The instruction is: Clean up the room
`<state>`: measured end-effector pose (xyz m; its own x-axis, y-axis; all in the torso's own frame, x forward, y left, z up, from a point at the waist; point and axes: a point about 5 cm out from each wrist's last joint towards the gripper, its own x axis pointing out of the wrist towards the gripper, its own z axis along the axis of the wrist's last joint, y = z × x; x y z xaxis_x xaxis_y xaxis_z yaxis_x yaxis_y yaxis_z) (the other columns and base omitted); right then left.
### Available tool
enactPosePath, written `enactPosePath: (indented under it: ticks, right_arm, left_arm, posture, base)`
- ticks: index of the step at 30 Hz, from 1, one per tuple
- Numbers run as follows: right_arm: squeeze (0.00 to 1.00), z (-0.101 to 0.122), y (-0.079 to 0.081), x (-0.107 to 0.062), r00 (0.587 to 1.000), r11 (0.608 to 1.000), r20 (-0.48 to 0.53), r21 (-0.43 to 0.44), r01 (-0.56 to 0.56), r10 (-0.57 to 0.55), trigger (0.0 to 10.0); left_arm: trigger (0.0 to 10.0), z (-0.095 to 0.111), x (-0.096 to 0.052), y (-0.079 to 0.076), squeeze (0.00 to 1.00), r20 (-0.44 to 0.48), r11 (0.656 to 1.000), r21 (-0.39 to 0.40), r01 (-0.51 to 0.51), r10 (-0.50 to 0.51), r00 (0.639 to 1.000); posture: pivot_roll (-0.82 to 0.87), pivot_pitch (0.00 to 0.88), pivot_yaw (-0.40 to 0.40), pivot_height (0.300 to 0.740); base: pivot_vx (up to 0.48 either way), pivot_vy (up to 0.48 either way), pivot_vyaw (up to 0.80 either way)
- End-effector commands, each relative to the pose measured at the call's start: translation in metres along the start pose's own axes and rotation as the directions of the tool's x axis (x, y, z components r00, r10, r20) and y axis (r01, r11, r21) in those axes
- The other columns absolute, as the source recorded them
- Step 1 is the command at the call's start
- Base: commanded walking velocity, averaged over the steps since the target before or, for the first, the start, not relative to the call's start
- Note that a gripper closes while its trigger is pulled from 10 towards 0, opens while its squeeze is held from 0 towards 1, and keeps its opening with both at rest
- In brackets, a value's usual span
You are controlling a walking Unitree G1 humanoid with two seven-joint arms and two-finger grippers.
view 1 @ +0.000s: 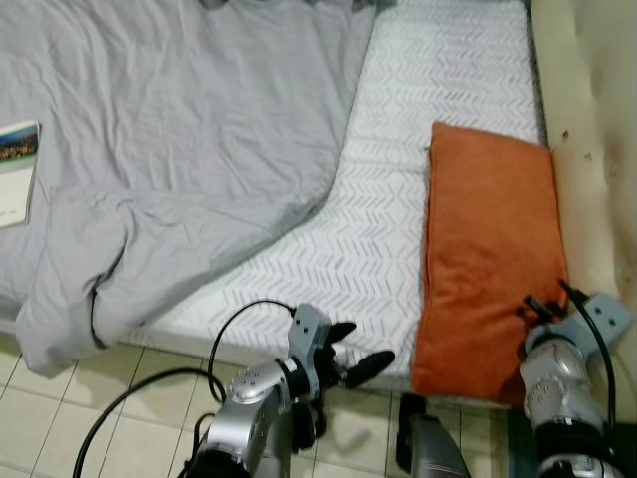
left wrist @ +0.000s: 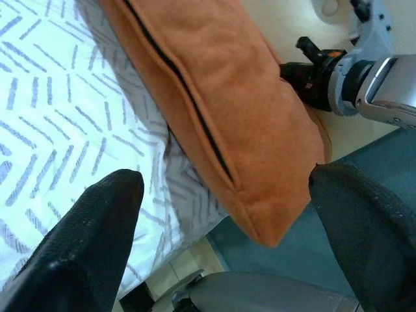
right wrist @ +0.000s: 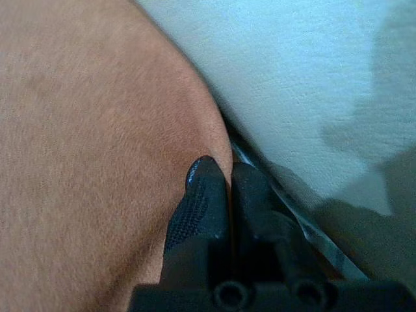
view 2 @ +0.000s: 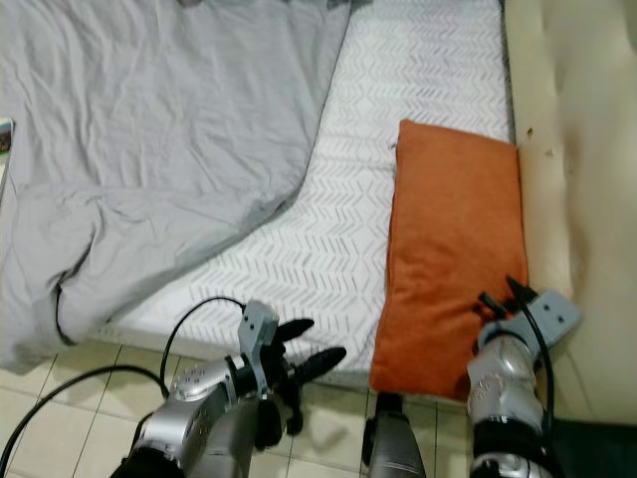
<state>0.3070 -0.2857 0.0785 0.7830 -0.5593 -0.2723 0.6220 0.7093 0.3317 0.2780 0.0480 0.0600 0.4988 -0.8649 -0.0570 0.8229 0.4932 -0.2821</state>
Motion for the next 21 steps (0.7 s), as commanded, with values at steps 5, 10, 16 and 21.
enactPosePath:
  ticks: [5,10,16,21]
  right_arm:
    - [1.00,-0.005,-0.010,-0.003,0.999,0.977,0.045,-0.211,0.035,-0.026,10.0]
    - [1.00,0.007,-0.026,-0.012,0.972,0.883,0.201,-0.426,0.195,-0.118,10.0]
    - [1.00,0.007,-0.033,-0.028,0.958,0.851,0.270,-0.476,0.221,-0.098,10.0]
    - [1.00,0.016,-0.020,-0.044,0.943,0.846,0.329,-0.514,0.140,0.043,10.0]
  left_arm:
    - [10.0,-0.009,-0.004,0.000,0.00,-0.024,1.000,-0.006,-0.017,0.017,1.000]
    - [10.0,-0.010,-0.007,0.003,0.00,-0.017,0.999,-0.010,-0.044,0.044,0.999]
    - [10.0,-0.008,-0.008,0.006,0.00,-0.012,0.998,0.009,-0.059,0.059,0.998]
    - [10.0,-0.004,-0.008,0.012,0.00,-0.003,0.994,0.062,-0.093,0.094,0.996]
  posture:
    - [-0.15,0.398,0.043,0.740]
    - [-0.16,0.376,0.029,0.740]
    - [-0.17,0.331,0.028,0.740]
    - [-0.18,0.228,0.047,0.740]
  base:
    - [0.000,0.000,0.00]
    - [0.000,0.000,0.00]
    - [0.000,0.000,0.00]
    - [0.000,0.000,0.00]
